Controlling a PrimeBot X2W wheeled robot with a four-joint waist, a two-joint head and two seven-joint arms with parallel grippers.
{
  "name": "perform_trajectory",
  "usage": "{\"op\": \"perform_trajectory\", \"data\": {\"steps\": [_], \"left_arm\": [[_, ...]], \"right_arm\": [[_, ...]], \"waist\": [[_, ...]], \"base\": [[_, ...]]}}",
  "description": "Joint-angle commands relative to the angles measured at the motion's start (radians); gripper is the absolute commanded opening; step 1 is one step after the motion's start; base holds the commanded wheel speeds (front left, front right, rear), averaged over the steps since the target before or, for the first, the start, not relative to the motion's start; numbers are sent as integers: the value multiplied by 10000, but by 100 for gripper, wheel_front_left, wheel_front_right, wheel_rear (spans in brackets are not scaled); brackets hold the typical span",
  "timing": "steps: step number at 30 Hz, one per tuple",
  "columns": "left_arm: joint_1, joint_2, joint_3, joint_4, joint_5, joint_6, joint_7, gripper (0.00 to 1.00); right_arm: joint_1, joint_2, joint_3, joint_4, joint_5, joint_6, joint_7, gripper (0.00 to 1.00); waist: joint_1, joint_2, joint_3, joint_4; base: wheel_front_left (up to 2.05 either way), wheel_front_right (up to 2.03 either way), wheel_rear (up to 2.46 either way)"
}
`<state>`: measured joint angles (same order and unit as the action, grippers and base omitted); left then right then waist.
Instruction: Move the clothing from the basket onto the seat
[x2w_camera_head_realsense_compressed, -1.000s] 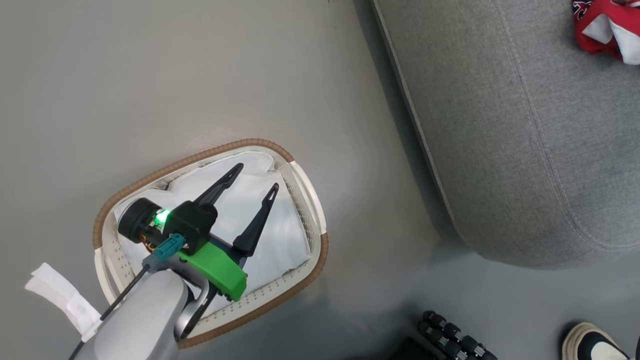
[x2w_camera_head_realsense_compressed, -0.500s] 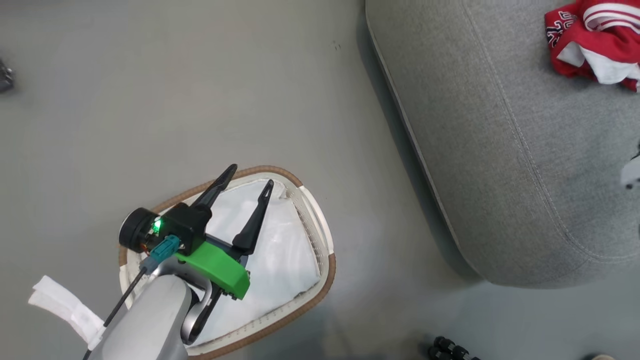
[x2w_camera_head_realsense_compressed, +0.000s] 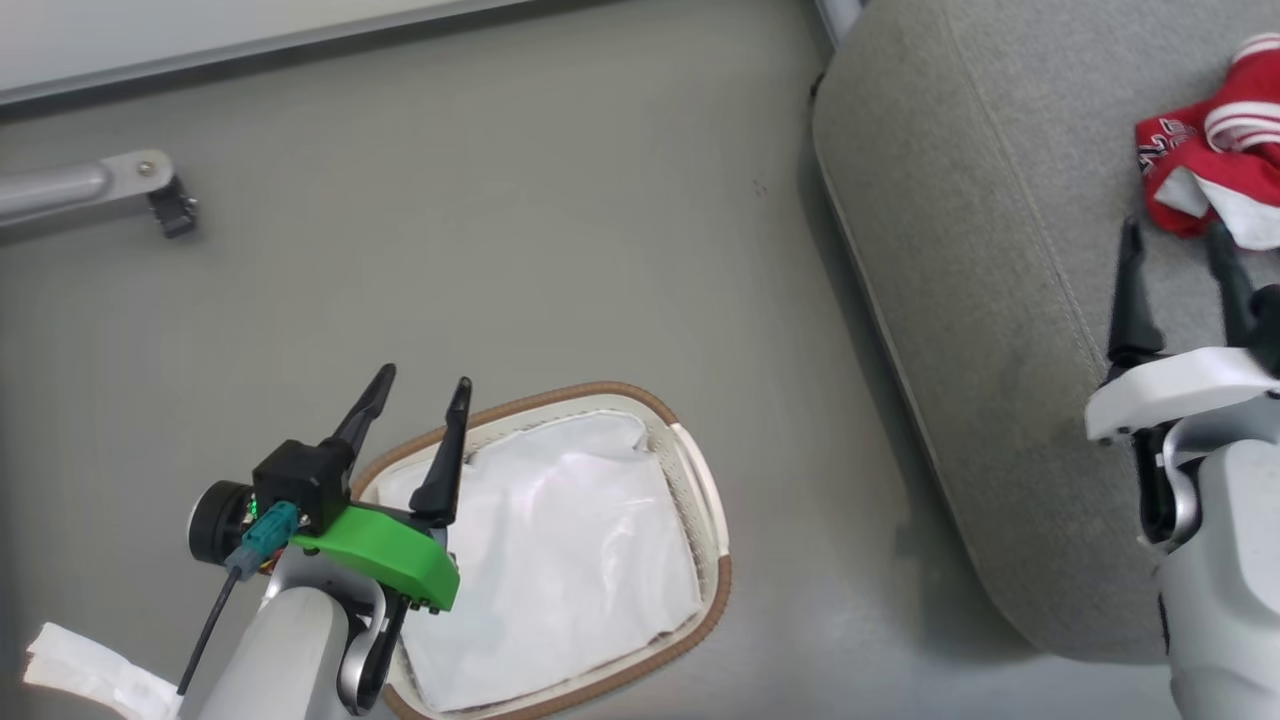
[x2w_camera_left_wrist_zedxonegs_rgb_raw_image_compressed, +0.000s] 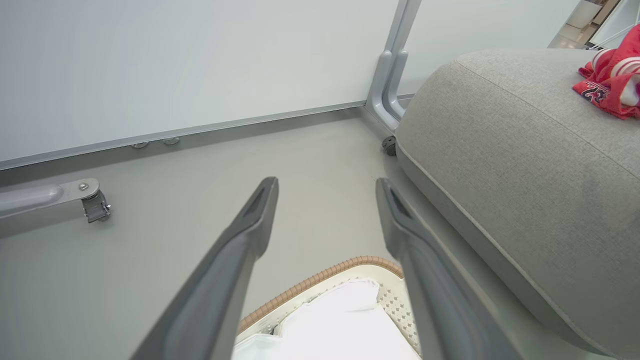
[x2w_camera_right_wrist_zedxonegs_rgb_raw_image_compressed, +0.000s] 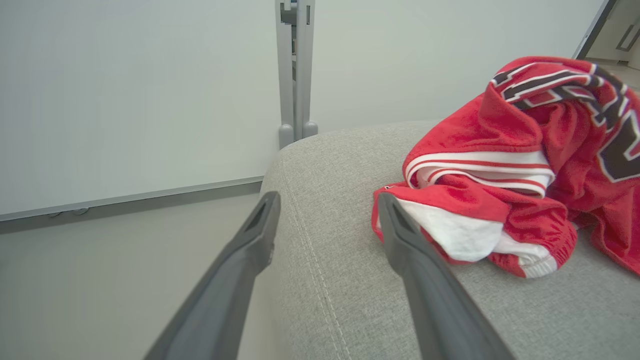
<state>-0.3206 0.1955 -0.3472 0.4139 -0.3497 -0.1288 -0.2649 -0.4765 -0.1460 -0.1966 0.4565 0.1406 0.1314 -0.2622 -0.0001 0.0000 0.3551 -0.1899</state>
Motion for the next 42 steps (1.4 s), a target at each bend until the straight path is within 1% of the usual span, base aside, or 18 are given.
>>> {"op": "perform_trajectory", "data": {"steps": [1,9,11,20,22,28,34,42], "left_arm": [[199,-94,215,28,152,-24,12,100],[598,-519,1436,275,752,-29,12,100],[710,-621,1754,294,929,-31,12,100],[1238,-1082,3054,332,1724,33,12,100],[1360,-1145,3246,324,1855,34,12,100],[1759,-1327,3586,346,2121,17,12,100],[2151,-1397,3794,264,2140,1,12,100],[2502,-1441,3903,110,1973,-10,12,100]], "right_arm": [[196,24,158,25,21,-15,-39,100],[507,314,1247,145,-92,-15,-30,100],[577,477,1522,180,-75,-15,-32,100],[860,869,2816,342,-155,-15,-30,100],[946,885,2940,409,-98,-15,-30,100],[1409,922,3083,284,-66,-15,-30,100],[1988,928,3289,145,317,-15,-30,100],[2426,933,3470,71,634,-15,-31,100]], "waist": [[1,0,-617,648],[1,0,-1280,1404],[1,0,-1438,1560],[1,0,-2011,1991],[1,0,-2162,2040],[1,0,-2605,2121],[1,0,-2989,2077],[1,0,-3215,1936]], "base": [[0,0,0],[0,0,0],[0,0,0],[0,0,0],[0,0,0],[0,0,0],[0,0,0],[0,0,0]]}}
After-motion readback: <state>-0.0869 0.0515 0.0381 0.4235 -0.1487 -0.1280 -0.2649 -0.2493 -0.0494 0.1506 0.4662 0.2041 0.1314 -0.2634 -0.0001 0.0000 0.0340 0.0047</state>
